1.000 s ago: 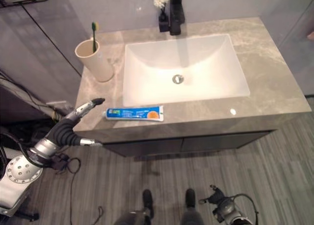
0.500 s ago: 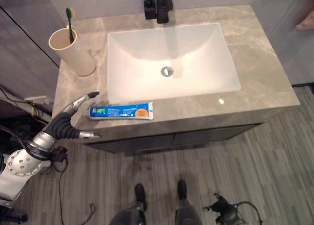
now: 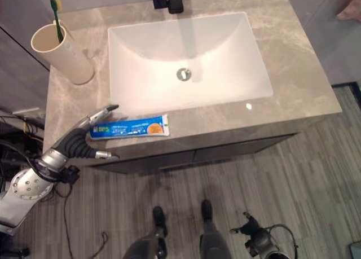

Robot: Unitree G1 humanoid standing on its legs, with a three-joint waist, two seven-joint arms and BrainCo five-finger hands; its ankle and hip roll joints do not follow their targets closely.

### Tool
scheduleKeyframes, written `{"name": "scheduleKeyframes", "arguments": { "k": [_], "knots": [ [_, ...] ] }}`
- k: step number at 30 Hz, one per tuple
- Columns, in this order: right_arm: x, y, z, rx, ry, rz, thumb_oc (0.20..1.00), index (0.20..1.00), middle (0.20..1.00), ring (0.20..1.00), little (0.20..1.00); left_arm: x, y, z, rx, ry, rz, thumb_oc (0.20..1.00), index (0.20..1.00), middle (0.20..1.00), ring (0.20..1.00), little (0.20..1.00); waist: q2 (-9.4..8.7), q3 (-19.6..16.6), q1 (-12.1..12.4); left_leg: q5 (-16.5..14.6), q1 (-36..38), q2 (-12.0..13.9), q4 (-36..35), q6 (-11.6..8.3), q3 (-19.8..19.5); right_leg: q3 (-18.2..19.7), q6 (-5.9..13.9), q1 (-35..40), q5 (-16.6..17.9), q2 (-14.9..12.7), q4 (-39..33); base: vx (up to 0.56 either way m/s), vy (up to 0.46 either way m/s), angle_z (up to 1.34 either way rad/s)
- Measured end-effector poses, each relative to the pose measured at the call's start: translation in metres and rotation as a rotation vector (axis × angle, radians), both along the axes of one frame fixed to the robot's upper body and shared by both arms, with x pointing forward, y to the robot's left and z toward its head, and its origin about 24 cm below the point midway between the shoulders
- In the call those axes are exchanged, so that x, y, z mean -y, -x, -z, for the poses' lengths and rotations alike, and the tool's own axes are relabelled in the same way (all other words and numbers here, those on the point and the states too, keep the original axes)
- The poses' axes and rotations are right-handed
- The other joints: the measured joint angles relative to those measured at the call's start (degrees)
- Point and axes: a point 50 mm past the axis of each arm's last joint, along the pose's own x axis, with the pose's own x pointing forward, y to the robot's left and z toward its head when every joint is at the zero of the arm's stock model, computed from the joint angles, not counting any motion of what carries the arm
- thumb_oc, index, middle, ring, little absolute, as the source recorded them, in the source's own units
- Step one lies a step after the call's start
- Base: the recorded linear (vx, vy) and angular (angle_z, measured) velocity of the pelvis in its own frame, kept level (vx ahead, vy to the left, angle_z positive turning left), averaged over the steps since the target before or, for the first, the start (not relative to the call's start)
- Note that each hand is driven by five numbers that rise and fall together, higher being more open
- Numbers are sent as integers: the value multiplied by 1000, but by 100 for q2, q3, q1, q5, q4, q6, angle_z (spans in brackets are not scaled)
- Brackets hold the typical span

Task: Put brush and paste in cup on sink, flatten towel.

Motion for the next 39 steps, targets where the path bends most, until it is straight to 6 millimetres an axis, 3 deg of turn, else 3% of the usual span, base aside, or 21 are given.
{"name": "scheduleKeyframes", "arguments": {
  "k": [11,16,17,18,19,21,22,23,24,35,39],
  "knots": [
    [3,5,2,-9,6,26,1000,1000,1000,1000,1000,-5,-2,5,47,-84,-60,1000,1000,1000,1000,1000,-1,1,3,0,15,0,0,0,-9,-2,-1,20,1,1,0,0,0,0],
    [3,5,2,3,4,45,1000,1000,1000,1000,1000,-11,-6,8,98,-207,-119,1000,1000,1000,1000,1000,-1,0,-2,0,13,1,0,0,-17,-9,-3,21,3,3,-1,0,0,0],
    [3,5,2,6,-5,57,1000,1000,1000,1000,1000,-13,-7,12,96,-236,-131,812,812,812,812,812,-2,1,-3,0,6,3,0,0,-17,-10,-3,13,3,3,-1,0,0,0],
    [3,6,2,5,-5,59,1000,1000,1000,1000,1000,-12,-7,11,112,-270,-128,777,777,777,777,777,-5,2,-1,0,4,4,0,0,-18,-11,-3,11,3,4,-1,0,0,0],
    [3,6,2,7,-5,59,1000,1000,1000,1000,1000,-11,-8,10,128,-291,-130,645,645,645,645,645,-9,4,3,0,2,4,0,-1,-18,-11,-2,11,3,4,-1,0,0,0],
    [3,6,2,10,-7,60,1000,1000,1000,1000,1000,-11,-9,8,154,-322,-131,464,464,464,464,464,-17,7,2,-1,-1,2,-1,-1,-18,-10,-2,7,3,3,-1,0,0,0],
    [4,7,2,10,-7,62,1000,1000,1000,1000,1000,-10,-9,8,165,-351,-120,464,464,464,464,464,-26,8,6,-1,-1,3,0,-1,-19,-11,-3,7,3,4,-1,0,0,0],
    [4,8,2,13,-5,67,1000,1000,1000,1000,1000,-8,-11,6,190,-401,-103,241,241,241,241,241,-31,5,19,0,1,3,0,-1,-24,-14,-3,14,3,4,0,0,0,0],
    [4,8,2,19,0,69,1000,1000,1000,1000,1000,-7,-11,5,201,-416,-95,200,200,200,200,200,-33,5,19,0,1,1,0,-1,-23,-15,-3,15,4,1,-1,0,0,0],
    [10,19,5,1,-6,139,1000,1000,1000,1000,1000,-3,-12,6,200,-424,-68,200,200,200,200,200,-154,-61,12,4,97,-10,1,3,-12,5,-5,103,35,-3,1,0,0,0],
    [13,31,9,-32,-1,161,1000,1000,1000,1000,1000,-4,-12,15,139,-319,-85,200,200,200,200,200,-245,-131,5,2,139,-9,0,3,-2,23,-3,134,34,-2,0,0,0,0]
  ]
}}
